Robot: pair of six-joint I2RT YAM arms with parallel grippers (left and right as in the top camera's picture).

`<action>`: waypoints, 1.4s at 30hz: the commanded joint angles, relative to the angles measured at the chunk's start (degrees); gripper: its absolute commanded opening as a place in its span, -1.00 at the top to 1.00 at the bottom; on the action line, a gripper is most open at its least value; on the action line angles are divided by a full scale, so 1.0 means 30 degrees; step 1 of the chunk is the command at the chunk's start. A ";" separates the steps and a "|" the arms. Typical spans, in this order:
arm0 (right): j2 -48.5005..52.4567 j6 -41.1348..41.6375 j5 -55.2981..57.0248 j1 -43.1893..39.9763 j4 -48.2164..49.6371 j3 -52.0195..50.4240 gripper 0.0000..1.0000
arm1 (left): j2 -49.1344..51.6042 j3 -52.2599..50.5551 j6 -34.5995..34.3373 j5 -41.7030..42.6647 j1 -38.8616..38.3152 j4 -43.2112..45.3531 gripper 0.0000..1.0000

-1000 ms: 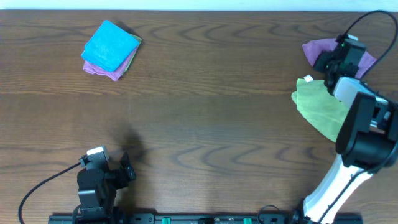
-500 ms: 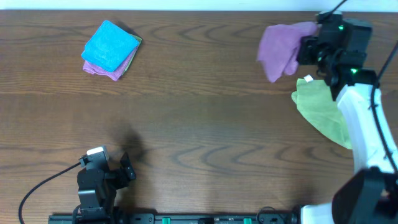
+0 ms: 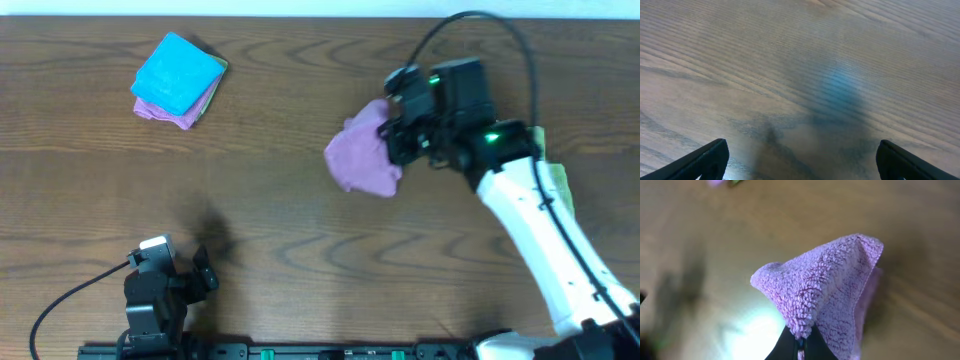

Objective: Fold the cloth
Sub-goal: 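Lift the purple cloth with the right gripper and drag it toward center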

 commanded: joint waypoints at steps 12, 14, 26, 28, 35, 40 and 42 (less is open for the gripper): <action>-0.0284 -0.0233 0.3177 0.2368 0.0372 0.0109 0.97 | -0.0160 -0.0379 0.0270 -0.0168 0.0102 -0.0182 -0.91; 0.0619 -0.0495 0.4393 0.2222 0.1013 0.0095 0.97 | -0.0160 -0.0379 0.0270 -0.0168 0.0102 -0.0182 -0.90; 0.6368 0.0437 0.7992 0.1319 1.2917 0.0182 -0.22 | -0.0160 -0.0379 0.0270 -0.0168 0.0102 -0.0182 -0.90; 0.5887 0.0437 0.7752 0.1341 1.2109 0.0204 -0.22 | -0.0160 -0.0379 0.0270 -0.0168 0.0102 -0.0182 -0.90; 0.4860 0.0022 0.3847 0.1800 0.5595 0.0204 -0.22 | -0.0160 -0.0379 0.0270 -0.0168 0.0102 -0.0182 -0.90; 0.5996 -0.1443 0.1151 0.2266 0.3861 0.0197 -0.25 | -0.0153 -0.0379 0.0270 -0.0168 0.0102 -0.0175 -0.90; 0.6506 -0.1530 0.1035 0.2455 0.3781 0.0197 -0.27 | -0.0153 -0.0379 0.0270 -0.0168 0.0102 -0.0175 -0.90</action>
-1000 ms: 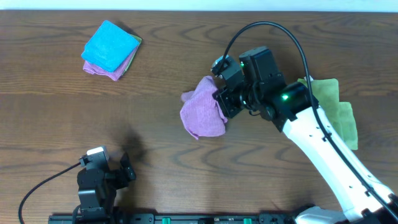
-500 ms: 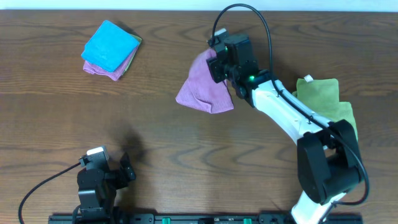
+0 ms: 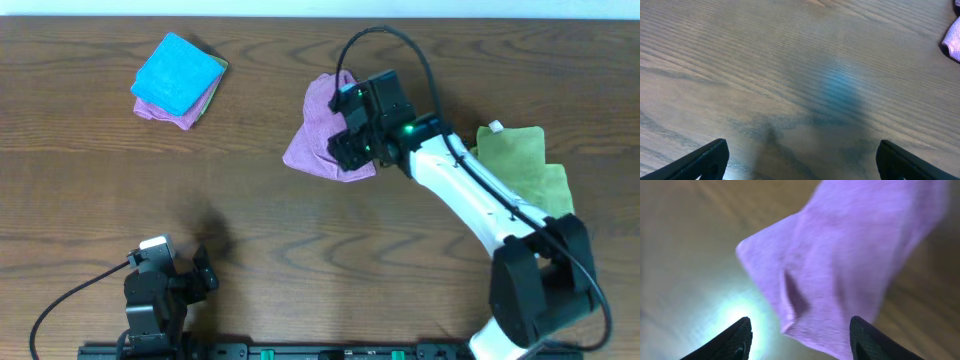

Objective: Fold the cloth
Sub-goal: 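Lift the purple cloth with the right gripper and drag it toward center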

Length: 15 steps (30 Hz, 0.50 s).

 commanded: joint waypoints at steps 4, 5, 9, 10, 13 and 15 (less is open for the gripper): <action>0.1596 -0.1326 -0.2076 0.0452 -0.0109 0.0131 -0.27 | -0.0131 -0.0379 0.0270 -0.0168 0.0102 -0.0189 -0.90; 0.1792 -0.1333 -0.2222 0.0452 -0.0102 0.0131 -0.27 | -0.0131 -0.0379 0.0270 -0.0168 0.0102 -0.0189 -0.91; 0.2565 -0.1333 -0.2273 0.0452 -0.0255 0.0131 -0.25 | -0.0131 -0.0379 0.0270 -0.0168 0.0102 -0.0189 -0.91; 0.2776 -0.1333 -0.2273 0.0452 -0.0262 0.0138 -0.24 | -0.0131 -0.0379 0.0270 -0.0168 0.0102 -0.0182 -0.91; 0.3271 -0.1333 -0.2273 0.0452 -0.0262 0.0131 -0.19 | -0.0131 -0.0379 0.0270 -0.0168 0.0102 -0.0182 -0.90; 0.3650 -0.1341 -0.2251 0.0452 -0.0109 0.0131 -0.15 | -0.0131 -0.0379 0.0270 -0.0168 0.0102 -0.0189 -0.90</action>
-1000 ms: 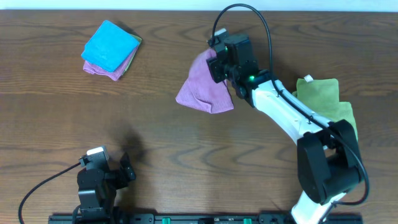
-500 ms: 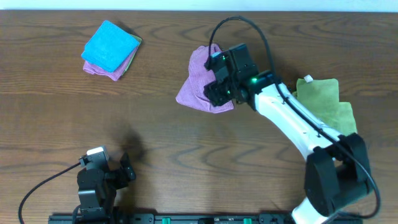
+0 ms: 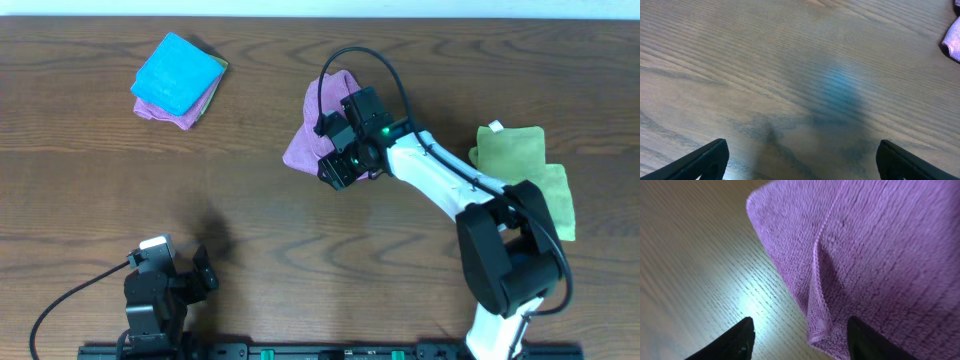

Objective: Fold the cloth
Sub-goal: 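Lift the purple cloth with the right gripper and drag it toward center, then lower the purple cloth onto the table center and release it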

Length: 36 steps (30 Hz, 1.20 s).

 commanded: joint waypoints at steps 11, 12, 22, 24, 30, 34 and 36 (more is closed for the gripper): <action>0.1384 -0.0299 -0.0044 0.0109 0.0903 0.0138 0.67 | -0.0124 -0.0379 0.0270 -0.0168 0.0102 -0.0182 -0.90; 0.1377 -0.0299 -0.0036 0.0109 0.0903 0.0138 0.81 | -0.0124 -0.0379 0.0270 -0.0168 0.0102 -0.0189 -0.90; -0.0255 0.0627 -0.0036 0.0474 0.0823 0.0160 0.97 | -0.0131 -0.0379 0.0270 -0.0168 0.0102 -0.0189 -0.90; -0.1166 0.1421 -0.0022 0.0576 0.0823 0.0160 0.97 | -0.0124 -0.0379 0.0270 -0.0168 0.0102 -0.0189 -0.90; -0.4044 0.3366 0.1530 0.0605 0.0831 0.0160 0.97 | -0.0131 -0.0379 0.0270 -0.0168 0.0102 -0.0189 -0.90; -0.5370 0.3388 0.4197 0.0561 0.0816 0.0160 0.97 | -0.0124 -0.0379 0.0270 -0.0168 0.0102 -0.0189 -0.91; -0.5654 0.3927 0.6892 0.0357 0.0736 0.0160 0.97 | -0.0131 -0.0379 0.0270 -0.0168 0.0102 -0.0189 -0.90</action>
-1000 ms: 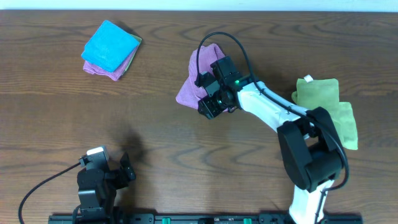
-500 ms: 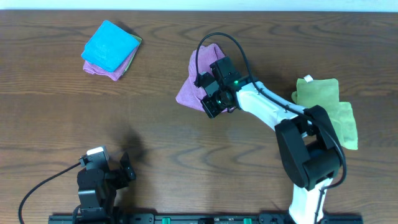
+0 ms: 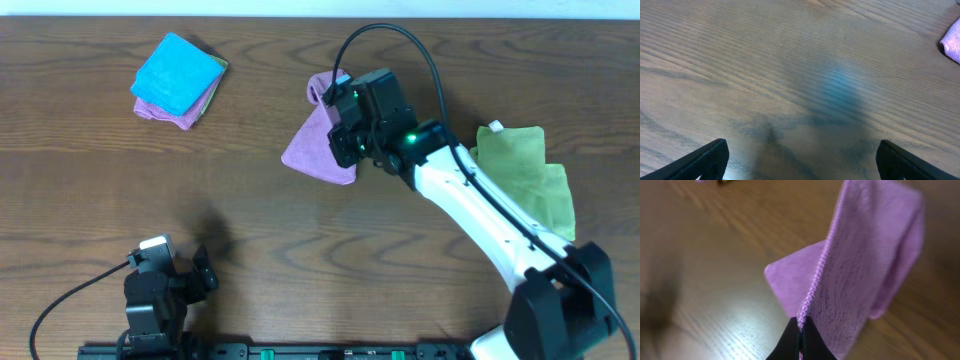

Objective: Fold the cloth
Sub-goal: 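Lower the purple cloth onto the table center and release it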

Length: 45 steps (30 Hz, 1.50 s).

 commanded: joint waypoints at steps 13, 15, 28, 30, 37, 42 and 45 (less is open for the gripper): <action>-0.0131 0.3184 0.7912 -0.5676 -0.3570 0.0153 0.97 | -0.0131 -0.0379 0.0270 -0.0153 0.0102 -0.0182 -0.91; -0.0036 0.3235 0.7905 -0.6929 -0.4000 0.0153 0.97 | -0.0131 -0.0379 0.0262 -0.0160 0.0102 -0.0182 -0.90; -0.0015 -0.0721 0.1974 -0.7992 -0.4481 0.0146 -0.14 | -0.0131 -0.0379 0.0233 -0.0102 0.0102 -0.0175 -0.90; -0.0007 -0.1304 0.0299 -0.7628 -0.4350 0.0146 -0.17 | -0.0131 -0.0379 -0.0240 -0.0095 0.0102 -0.0175 -0.90; 0.1647 -0.3825 -0.1537 -0.5676 -0.2922 0.0146 -0.27 | -0.0124 -0.0379 -0.2696 0.0007 0.0102 -0.0175 -0.90; 0.3796 -0.4014 -0.1450 -0.4954 -0.0408 0.0146 -0.30 | -0.0131 -0.0379 -0.2820 0.0168 0.0102 -0.0175 -0.90; 0.4881 -0.4014 -0.1246 -0.4728 0.1734 0.0146 -0.30 | -0.0124 -0.0379 -0.3228 0.1049 0.0102 -0.0175 -0.90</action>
